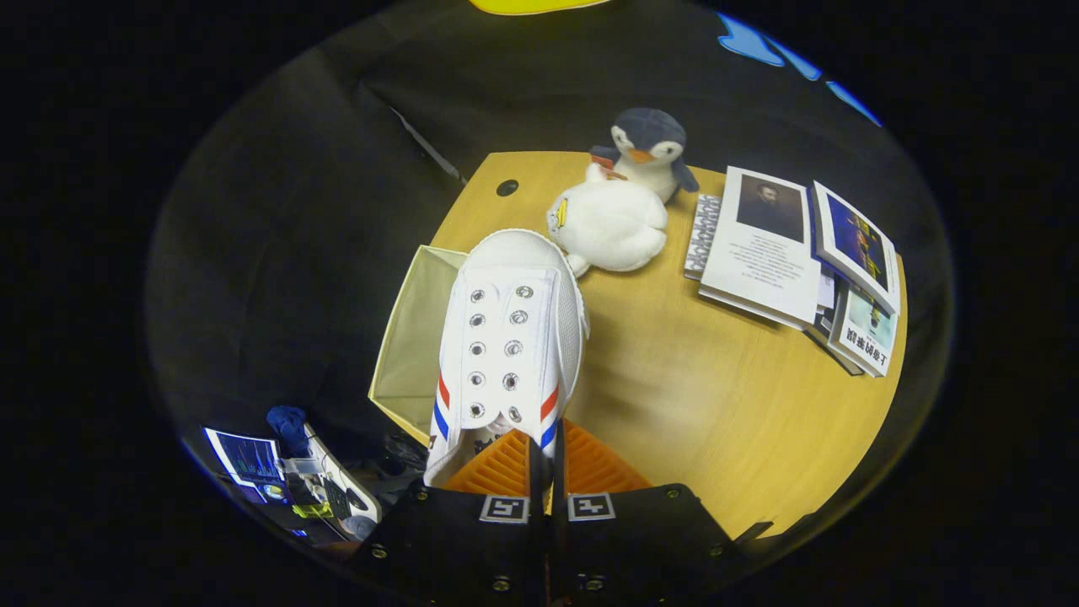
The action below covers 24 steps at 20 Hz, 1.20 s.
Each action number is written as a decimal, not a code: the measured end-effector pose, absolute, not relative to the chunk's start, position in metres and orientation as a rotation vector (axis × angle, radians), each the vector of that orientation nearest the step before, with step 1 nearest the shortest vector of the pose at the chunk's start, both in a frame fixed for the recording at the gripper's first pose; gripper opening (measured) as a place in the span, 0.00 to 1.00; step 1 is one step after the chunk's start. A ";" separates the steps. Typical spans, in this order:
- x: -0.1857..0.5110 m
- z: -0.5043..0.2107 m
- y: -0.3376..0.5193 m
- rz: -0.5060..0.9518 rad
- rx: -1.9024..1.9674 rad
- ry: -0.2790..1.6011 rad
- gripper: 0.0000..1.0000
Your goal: Open the storage box then place both shoes into the box .Put the left shoe in first, then the right shoe, with the right side of both shoes facing outward in a uniform manner.
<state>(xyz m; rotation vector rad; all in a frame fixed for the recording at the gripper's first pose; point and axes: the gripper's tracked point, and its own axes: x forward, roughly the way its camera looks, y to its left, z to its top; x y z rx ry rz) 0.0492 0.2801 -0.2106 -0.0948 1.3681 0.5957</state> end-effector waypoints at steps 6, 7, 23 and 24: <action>0.058 -0.210 0.335 0.665 -0.183 1.356 0.03; 0.057 -0.214 0.345 0.672 -0.198 1.359 0.03; 0.053 -0.222 0.422 0.793 -0.298 1.300 0.65; 0.055 -0.216 0.420 0.790 -0.295 1.286 0.75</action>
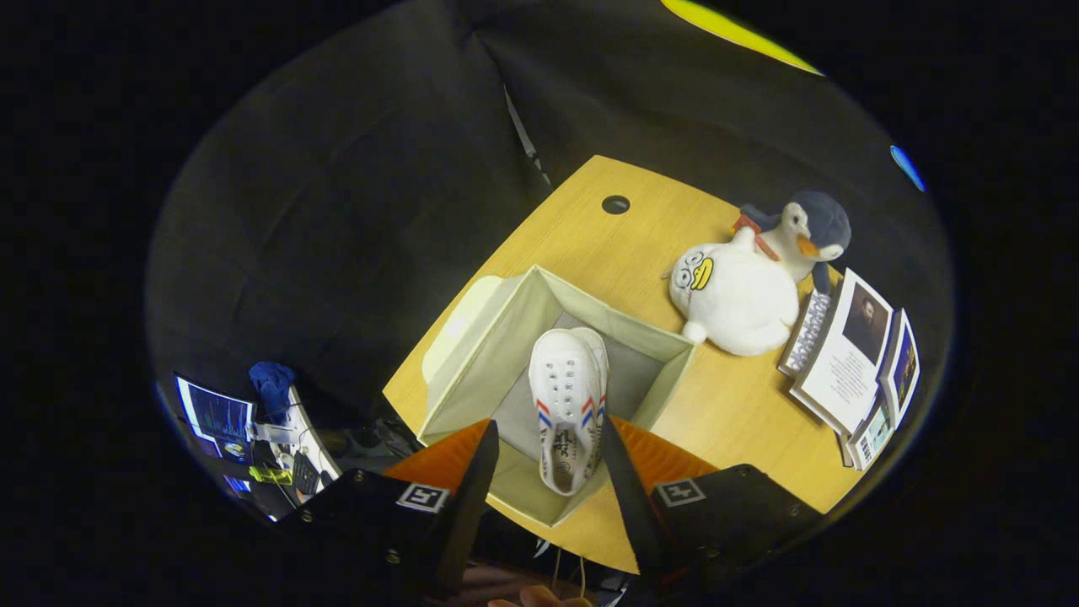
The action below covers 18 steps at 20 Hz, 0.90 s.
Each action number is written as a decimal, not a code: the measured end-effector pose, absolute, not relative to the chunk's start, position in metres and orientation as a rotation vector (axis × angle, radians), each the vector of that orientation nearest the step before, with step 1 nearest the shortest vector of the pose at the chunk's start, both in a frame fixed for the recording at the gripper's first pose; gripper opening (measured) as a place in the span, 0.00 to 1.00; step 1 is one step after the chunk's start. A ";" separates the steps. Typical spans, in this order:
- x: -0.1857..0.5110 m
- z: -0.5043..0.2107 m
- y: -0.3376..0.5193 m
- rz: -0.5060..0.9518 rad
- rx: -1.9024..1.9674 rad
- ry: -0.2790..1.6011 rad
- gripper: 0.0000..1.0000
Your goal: Open the storage box then place both shoes into the box .Put the left shoe in first, then the right shoe, with the right side of both shoes facing outward in a uniform manner.
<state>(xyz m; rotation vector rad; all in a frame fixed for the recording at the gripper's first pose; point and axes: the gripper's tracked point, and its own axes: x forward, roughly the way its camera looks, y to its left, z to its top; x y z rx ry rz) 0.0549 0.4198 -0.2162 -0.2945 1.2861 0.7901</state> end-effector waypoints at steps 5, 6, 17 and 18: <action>0.061 -0.204 0.386 0.739 -0.263 1.240 0.98; 0.062 -0.200 0.378 0.730 -0.243 1.229 0.98; 0.092 -0.101 0.252 0.462 -0.044 0.707 0.99; 0.093 -0.088 0.238 0.425 -0.035 0.634 0.98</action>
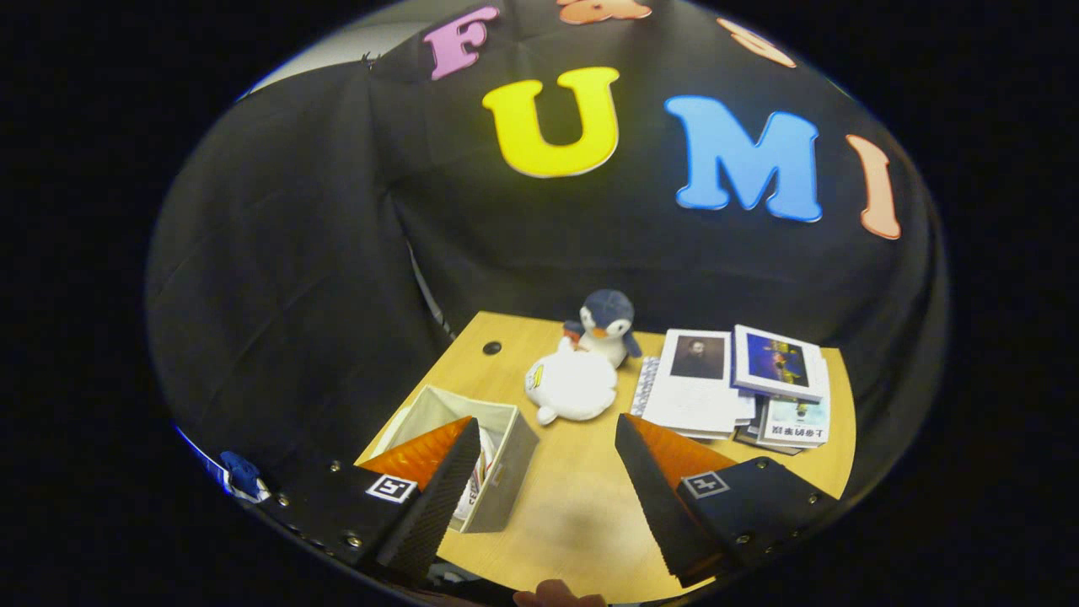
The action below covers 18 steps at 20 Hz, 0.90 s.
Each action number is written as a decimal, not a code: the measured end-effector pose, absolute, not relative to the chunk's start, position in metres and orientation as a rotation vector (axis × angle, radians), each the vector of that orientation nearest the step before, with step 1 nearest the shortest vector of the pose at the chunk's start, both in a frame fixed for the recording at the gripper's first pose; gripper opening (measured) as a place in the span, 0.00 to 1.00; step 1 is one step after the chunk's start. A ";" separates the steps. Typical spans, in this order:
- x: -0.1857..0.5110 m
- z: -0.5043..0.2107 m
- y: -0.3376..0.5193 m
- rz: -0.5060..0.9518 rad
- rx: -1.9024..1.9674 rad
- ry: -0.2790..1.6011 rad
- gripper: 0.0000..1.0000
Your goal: Open the storage box then place both shoes into the box .Put the left shoe in first, then the right shoe, with the right side of both shoes facing outward in a uniform manner.
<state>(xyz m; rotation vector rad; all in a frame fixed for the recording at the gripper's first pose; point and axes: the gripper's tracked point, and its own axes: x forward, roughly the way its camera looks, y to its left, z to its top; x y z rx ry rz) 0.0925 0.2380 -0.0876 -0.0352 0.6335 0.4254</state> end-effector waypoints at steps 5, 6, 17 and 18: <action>0.082 -0.029 0.168 0.267 -0.004 0.318 0.98; 0.078 -0.020 0.157 0.246 0.004 0.271 0.98; 0.031 0.006 0.080 0.146 0.000 0.066 0.98; 0.030 0.005 0.076 0.145 0.005 0.065 0.98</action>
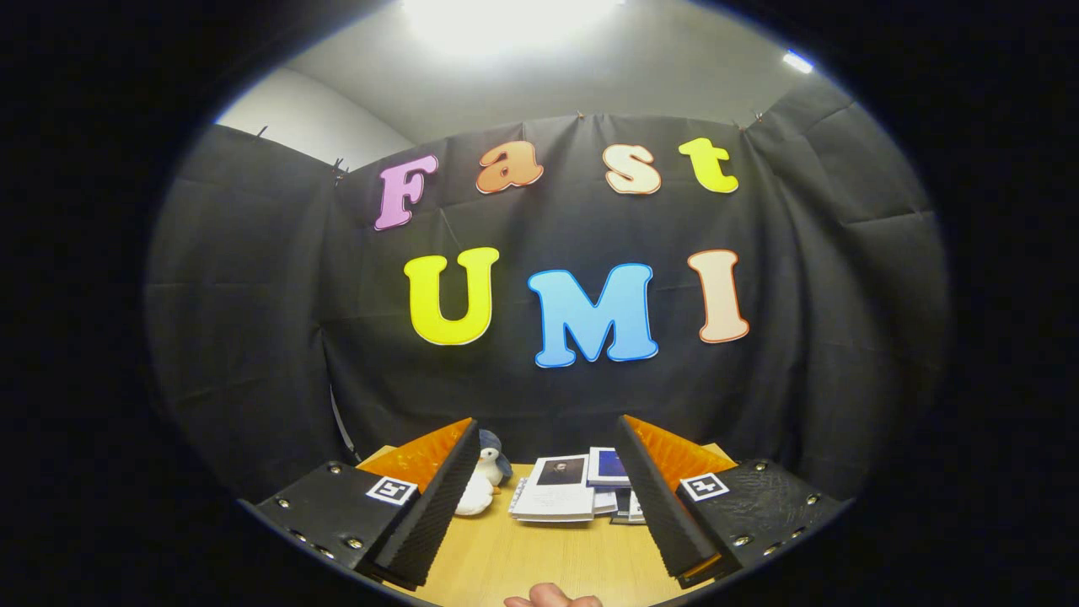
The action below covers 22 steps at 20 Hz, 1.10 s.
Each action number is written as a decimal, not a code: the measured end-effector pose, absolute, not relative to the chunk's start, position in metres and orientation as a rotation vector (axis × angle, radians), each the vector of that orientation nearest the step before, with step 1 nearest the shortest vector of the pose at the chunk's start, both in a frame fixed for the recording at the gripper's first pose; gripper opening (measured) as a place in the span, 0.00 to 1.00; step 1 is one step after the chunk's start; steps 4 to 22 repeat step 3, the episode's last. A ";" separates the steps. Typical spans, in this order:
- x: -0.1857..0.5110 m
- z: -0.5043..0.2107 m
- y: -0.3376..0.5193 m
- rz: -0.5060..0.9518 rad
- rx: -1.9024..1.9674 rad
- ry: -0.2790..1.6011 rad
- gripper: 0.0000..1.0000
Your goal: Open the storage box then place both shoes into the box .Put the left shoe in first, then the right shoe, with the right side of both shoes facing outward in a uniform manner.
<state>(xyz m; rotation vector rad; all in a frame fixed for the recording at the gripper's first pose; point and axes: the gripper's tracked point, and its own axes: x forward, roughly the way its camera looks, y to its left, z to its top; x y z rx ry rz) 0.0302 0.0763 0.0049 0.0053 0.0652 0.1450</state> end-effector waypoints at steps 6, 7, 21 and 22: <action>0.032 0.001 0.065 0.143 0.016 0.069 0.98; 0.032 0.001 0.065 0.143 0.016 0.069 0.98; 0.032 0.001 0.065 0.143 0.016 0.069 0.98; 0.032 0.001 0.065 0.143 0.016 0.069 0.98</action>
